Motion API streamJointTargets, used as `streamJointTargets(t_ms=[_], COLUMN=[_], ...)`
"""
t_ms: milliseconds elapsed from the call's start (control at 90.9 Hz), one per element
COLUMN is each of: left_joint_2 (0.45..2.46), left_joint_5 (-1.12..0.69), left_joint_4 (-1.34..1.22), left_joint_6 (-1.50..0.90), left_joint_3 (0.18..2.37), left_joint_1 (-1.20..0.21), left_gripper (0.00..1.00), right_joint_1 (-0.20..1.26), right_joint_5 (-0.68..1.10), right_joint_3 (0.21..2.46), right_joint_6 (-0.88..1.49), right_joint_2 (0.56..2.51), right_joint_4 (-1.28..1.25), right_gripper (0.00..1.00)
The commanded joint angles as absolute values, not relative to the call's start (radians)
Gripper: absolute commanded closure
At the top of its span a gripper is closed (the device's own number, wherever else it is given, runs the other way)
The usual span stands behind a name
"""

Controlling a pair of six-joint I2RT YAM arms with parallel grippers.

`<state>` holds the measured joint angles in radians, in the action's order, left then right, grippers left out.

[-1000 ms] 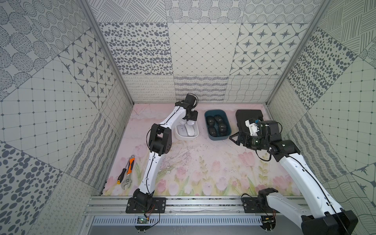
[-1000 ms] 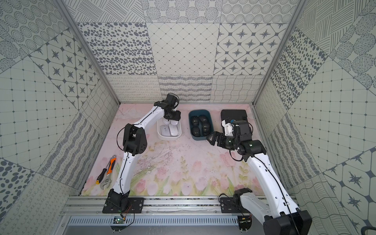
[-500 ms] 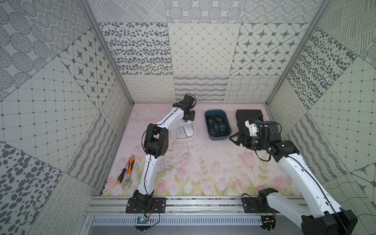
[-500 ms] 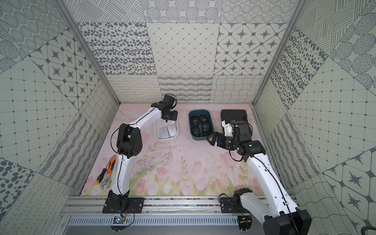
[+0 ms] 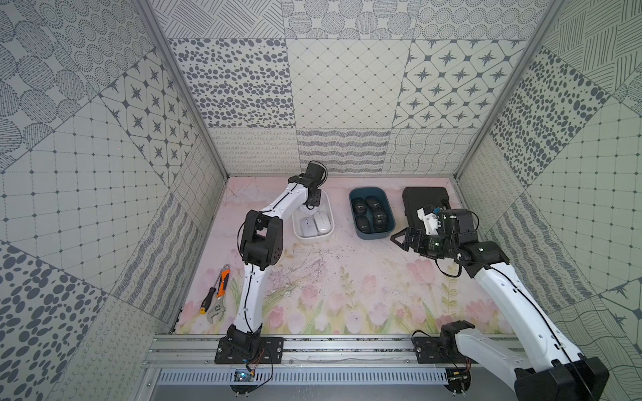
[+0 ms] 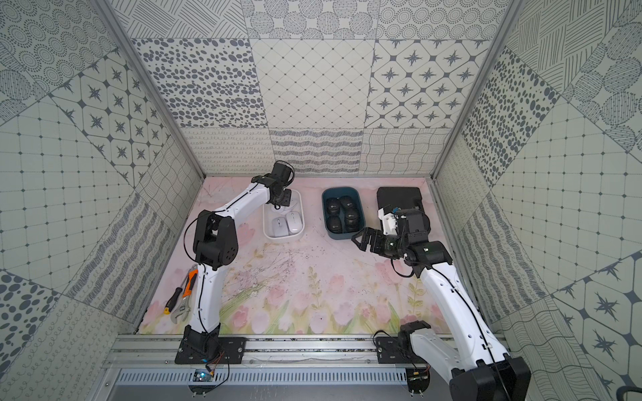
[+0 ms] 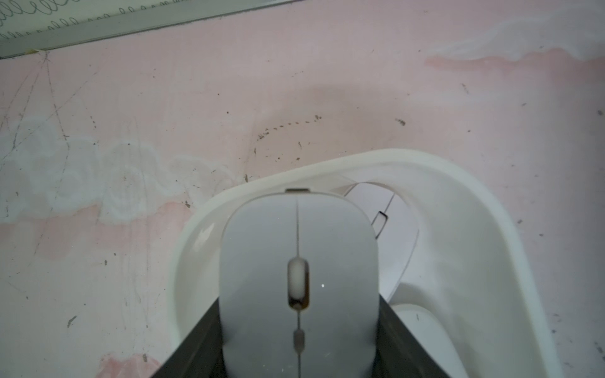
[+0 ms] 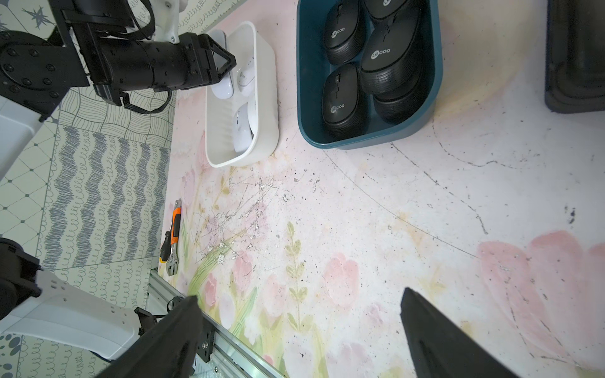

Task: Place the mice by color into the storage box
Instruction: Place the mouse in the storage box.

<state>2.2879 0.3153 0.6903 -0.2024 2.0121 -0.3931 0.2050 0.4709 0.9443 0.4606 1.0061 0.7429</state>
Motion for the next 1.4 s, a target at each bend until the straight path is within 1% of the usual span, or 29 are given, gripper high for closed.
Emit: streamJointTargets(t_ms=[0,121,253,429,572,649,781,837,925,1035,1112,1387], left_joint_2=[2.306,2.306,2.327,2.322,2.331,2.337,2.336,2.340,2.340,2.328,2.314,2.232], left_joint_5=[0.438,0.454,0.427,0.362,0.346,0.343,0.329,0.323,0.322,0.311,0.306,0.305], left_joint_4=[0.701,0.687,0.698,0.663,0.665,0.672,0.669,0.675,0.686,0.687,0.690,0.704], left_joint_6=[-0.222,-0.240,-0.270,-0.326,-0.342,-0.347,-0.356,-0.357,-0.366,-0.372,-0.377,-0.390], left_joint_3=[2.012,1.996,2.006,1.964,1.964,1.969,1.967,1.971,1.976,1.973,1.972,1.967], left_joint_1=[-0.384,-0.371,-0.356,-0.339,-0.334,-0.334,-0.334,-0.334,-0.334,-0.334,-0.336,-0.348], left_gripper=[0.64,0.62,0.61,0.60,0.54,0.53,0.48,0.46,0.32,0.23,0.18,0.11], right_joint_1=[0.202,0.203,0.203,0.203,0.203,0.203,0.203,0.203,0.203,0.203,0.203,0.204], right_joint_5=[0.476,0.484,0.489,0.492,0.493,0.491,0.492,0.491,0.492,0.494,0.497,0.503], right_joint_3=[0.935,0.931,0.930,0.933,0.933,0.934,0.932,0.932,0.928,0.919,0.914,0.908], right_joint_6=[0.454,0.454,0.454,0.450,0.449,0.449,0.451,0.451,0.454,0.459,0.464,0.471], right_joint_2=[0.983,0.980,0.979,0.977,0.975,0.974,0.975,0.974,0.971,0.969,0.969,0.969], right_joint_4=[0.707,0.701,0.697,0.699,0.699,0.698,0.696,0.698,0.694,0.687,0.677,0.662], right_gripper=[0.01,0.01,0.01,0.01,0.01,0.01,0.01,0.01,0.01,0.01,0.01,0.01])
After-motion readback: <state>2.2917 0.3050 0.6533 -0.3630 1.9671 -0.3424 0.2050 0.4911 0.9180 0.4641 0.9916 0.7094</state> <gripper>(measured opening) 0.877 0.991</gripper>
